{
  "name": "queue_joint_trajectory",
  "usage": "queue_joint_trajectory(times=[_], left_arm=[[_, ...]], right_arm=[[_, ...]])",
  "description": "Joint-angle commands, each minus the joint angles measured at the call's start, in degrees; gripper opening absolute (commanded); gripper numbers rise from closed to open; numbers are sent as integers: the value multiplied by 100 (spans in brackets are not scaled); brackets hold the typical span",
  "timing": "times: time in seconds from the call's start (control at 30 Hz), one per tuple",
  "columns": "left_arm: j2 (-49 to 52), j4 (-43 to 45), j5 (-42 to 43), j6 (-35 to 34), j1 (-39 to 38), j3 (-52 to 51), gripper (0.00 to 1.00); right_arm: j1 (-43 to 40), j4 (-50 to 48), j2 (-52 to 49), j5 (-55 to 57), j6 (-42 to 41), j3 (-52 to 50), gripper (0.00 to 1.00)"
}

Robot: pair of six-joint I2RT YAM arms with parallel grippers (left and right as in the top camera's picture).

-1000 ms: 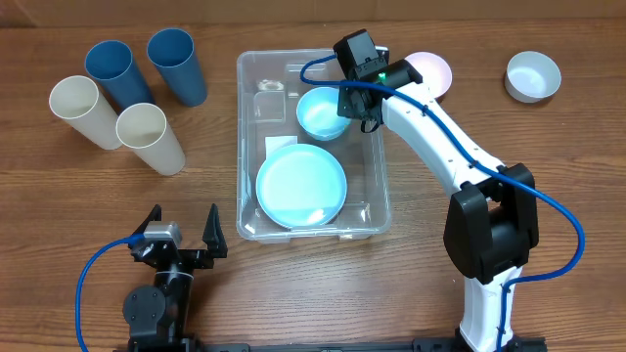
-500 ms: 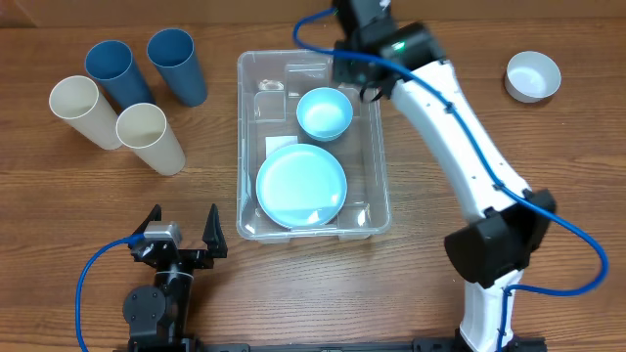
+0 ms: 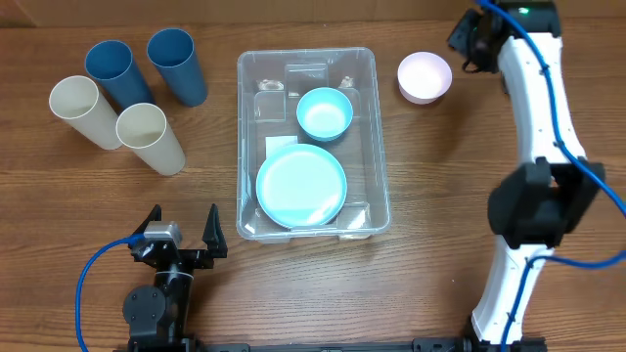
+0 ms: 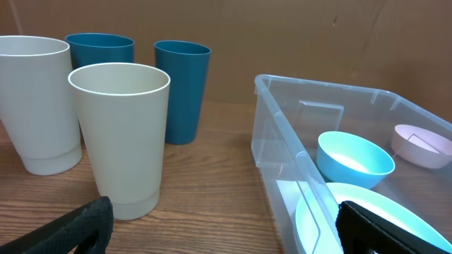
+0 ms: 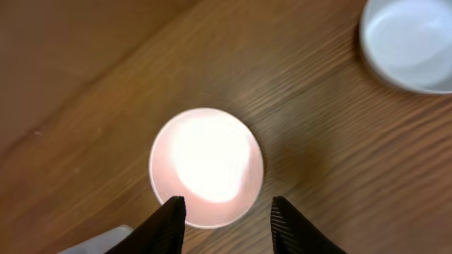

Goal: Pack container
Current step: 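Grasp the pink bowl and carry it over the bin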

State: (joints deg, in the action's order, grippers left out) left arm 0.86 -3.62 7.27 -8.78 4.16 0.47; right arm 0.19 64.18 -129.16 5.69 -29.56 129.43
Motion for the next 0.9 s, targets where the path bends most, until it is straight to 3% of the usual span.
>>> queue_joint_trajectory(times=[0.0,0.13,0.6,0.73,0.87], left_arm=[[-55,-17,-20,68,35,-20,100],[-55,-17,-20,68,35,-20,100],[-55,-17,-20,68,35,-20,100],[-55,-17,-20,68,35,-20,100],[-55,-15,-17,68,35,-20,100]], right_arm=[[70,-109,-494,-133,-87,63,40],[11,-83,-848,-42,-503,-2,34],[-22,15,-1451,-46,-505,-92,33],[-22,22,-1513,-44,-505,-92,6],[-61,129,-1506,-44,-501,44,4]])
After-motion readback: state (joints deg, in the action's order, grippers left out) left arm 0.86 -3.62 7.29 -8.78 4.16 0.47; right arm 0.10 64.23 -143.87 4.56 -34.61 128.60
